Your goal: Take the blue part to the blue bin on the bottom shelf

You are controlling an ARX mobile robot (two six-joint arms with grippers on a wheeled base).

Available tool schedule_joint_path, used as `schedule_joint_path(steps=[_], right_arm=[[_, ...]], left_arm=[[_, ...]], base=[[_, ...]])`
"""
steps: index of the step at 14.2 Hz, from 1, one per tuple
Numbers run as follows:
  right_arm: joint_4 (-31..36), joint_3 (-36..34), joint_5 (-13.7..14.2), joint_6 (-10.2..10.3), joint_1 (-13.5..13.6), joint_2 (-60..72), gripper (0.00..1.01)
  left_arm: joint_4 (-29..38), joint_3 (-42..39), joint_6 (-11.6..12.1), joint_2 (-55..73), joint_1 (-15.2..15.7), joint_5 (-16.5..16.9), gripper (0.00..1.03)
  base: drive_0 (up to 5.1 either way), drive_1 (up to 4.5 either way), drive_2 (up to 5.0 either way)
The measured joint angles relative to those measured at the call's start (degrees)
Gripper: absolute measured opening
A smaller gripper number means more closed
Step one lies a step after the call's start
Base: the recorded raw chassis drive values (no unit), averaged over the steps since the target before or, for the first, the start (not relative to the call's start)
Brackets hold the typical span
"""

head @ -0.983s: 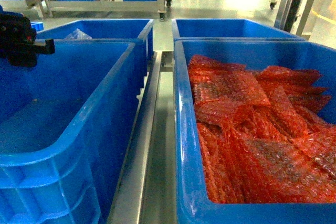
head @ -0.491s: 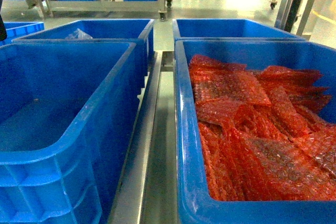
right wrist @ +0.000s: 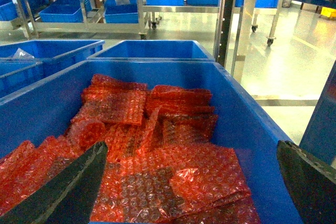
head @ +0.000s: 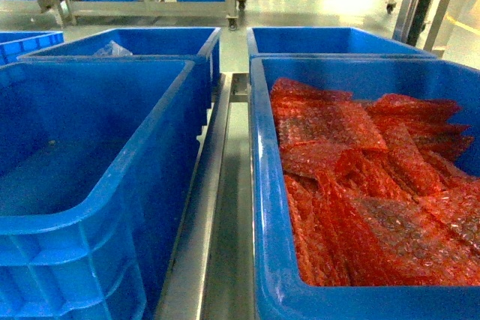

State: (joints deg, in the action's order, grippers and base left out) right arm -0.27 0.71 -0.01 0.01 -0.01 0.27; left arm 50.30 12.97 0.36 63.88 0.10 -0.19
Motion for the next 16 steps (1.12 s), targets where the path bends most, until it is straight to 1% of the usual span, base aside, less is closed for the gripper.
schedule_joint_path(steps=[1,7,8,9,10,11,13,16], right_arm=[[0.0,0.0,0.02,0.0,0.0,0.0,0.98],[0.0,0.0,0.02,0.0,0.0,0.0,0.98],[0.0,0.0,0.02,0.0,0.0,0.0,0.98],[0.0,0.0,0.02,0.0,0.0,0.0,0.98],[0.0,0.0,0.02,0.0,0.0,0.0,0.98],[0.0,0.0,0.02,0.0,0.0,0.0,0.98],[0.0,0.0,0.02,0.0,0.0,0.0,0.98],[0.0,0.0,0.02,0.0,0.0,0.0,0.98]], left_arm=[[-0.63,-1.49,-0.04,-2.19,-0.2,0.2,0.02],[-2.71,-4.59,-0.15,-7.15,-0.09,0.09,0.02],[-5.77,-7.1,-0.15,-12.72,-0.11,0.15,0.02],[-7.65,-11.78,-0.15,-18.64,-0.11,0.17,0.02],[-10.51,-12.35,-0.17,-20.98,-0.11,0.17,0.02],[-11.5,-12.35,-0.15,-23.82,-0.11,0.17,0.02],[-17.51,-12.35,-0.15,-30.29,-0.11,0.17,0.02],[-23.12,-12.35,-0.15,-36.33,-0.11,0.17,0.02]], base=[[0.0,0.0,0.0],[0.0,0.0,0.0],[0.0,0.0,0.0],[0.0,0.0,0.0],[0.0,0.0,0.0],[0.0,0.0,0.0],[0.0,0.0,0.0],[0.0,0.0,0.0]])
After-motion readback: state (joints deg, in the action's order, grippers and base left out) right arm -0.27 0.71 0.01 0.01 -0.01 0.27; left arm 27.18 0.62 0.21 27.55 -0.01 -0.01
